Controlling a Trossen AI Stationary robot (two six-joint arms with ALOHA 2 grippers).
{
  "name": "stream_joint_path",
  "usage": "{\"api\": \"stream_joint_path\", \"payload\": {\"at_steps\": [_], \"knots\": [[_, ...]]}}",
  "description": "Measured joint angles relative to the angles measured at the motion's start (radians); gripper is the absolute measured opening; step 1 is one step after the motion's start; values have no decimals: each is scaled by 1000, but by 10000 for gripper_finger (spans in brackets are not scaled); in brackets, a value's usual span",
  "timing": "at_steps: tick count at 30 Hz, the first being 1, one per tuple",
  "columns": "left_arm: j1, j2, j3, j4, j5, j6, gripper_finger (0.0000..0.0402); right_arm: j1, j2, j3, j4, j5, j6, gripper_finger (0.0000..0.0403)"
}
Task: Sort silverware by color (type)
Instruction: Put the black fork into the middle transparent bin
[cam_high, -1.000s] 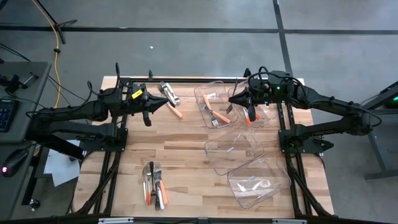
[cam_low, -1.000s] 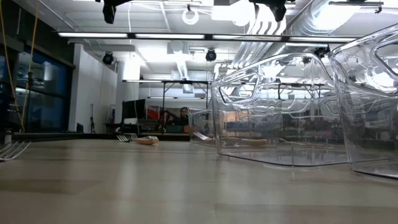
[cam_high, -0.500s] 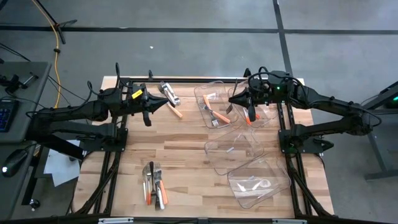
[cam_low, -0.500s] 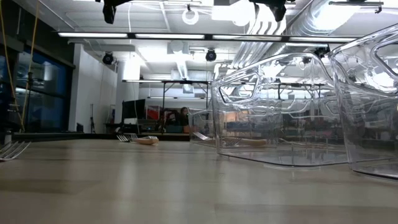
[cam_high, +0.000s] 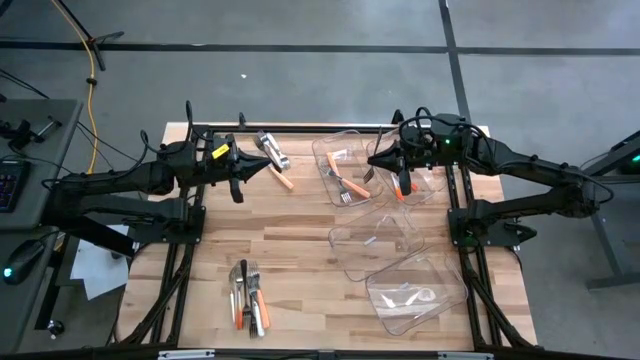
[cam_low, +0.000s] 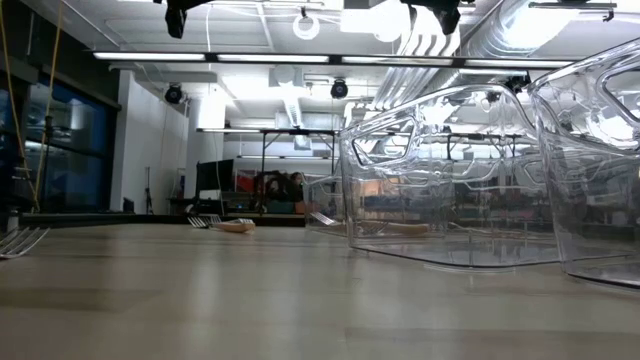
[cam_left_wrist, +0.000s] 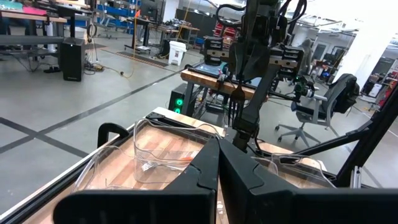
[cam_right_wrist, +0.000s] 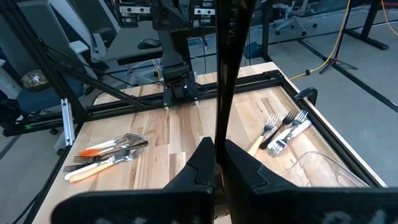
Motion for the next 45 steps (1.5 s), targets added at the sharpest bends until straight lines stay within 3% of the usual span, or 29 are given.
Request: {"api": "stream_joint_path", "payload": {"at_steps": [14,21,28,36,45], "knots": [[0,0,0,0,-3,0,0,13,0,0,10,-57,31,0],[0,0,0,0,-12,1,0,110,0,0,-17,-64,50,0],[0,0,0,0,-12,0,0,205,6,0,-168,-64,73,0],[0,0,0,-1,-25,-25,0,297,150,105,-538,-57,-26,0],[0,0,0,-1,-29,-26,0,335,355,108,-644,-59,-239,0]]}}
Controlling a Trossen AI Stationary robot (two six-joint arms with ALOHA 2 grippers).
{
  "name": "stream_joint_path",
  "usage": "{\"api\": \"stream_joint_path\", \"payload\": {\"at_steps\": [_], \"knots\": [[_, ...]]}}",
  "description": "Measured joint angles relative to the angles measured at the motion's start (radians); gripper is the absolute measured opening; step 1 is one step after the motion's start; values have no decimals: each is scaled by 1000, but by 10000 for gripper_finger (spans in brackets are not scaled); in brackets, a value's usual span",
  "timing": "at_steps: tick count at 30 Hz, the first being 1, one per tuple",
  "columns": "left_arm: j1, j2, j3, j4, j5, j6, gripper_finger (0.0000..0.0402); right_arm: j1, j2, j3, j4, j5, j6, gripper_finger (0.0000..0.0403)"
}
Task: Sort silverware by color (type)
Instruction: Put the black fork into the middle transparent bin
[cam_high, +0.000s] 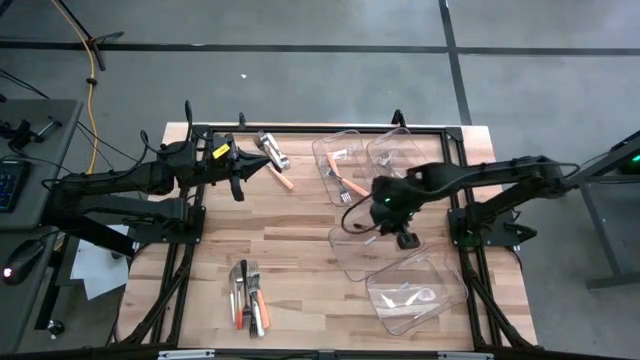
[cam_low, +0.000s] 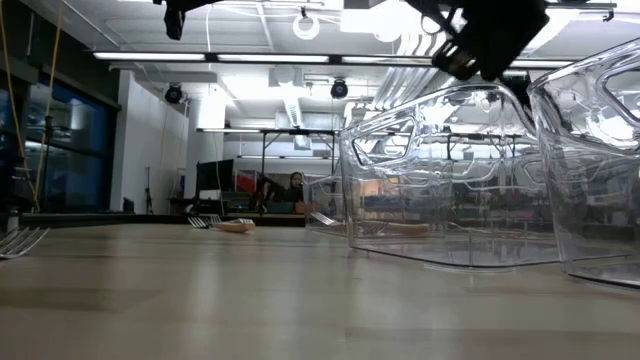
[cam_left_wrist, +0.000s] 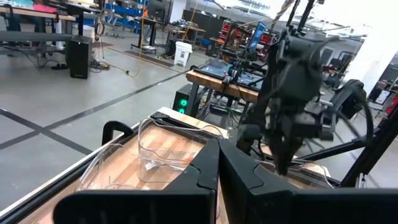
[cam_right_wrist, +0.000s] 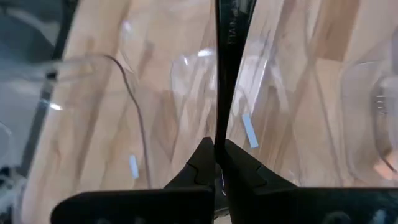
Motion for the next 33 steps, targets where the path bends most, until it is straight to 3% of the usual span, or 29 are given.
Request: {"api": "stream_joint_path", "payload": {"at_steps": [9,19,33], "knots": [[0,0,0,0,-11,0,0,0,219,1,2,-2,-207,0],[0,0,0,0,-26,3,0,0,405,1,24,22,-280,0],[0,0,0,0,-26,7,0,-1,469,2,86,81,-274,28]]}}
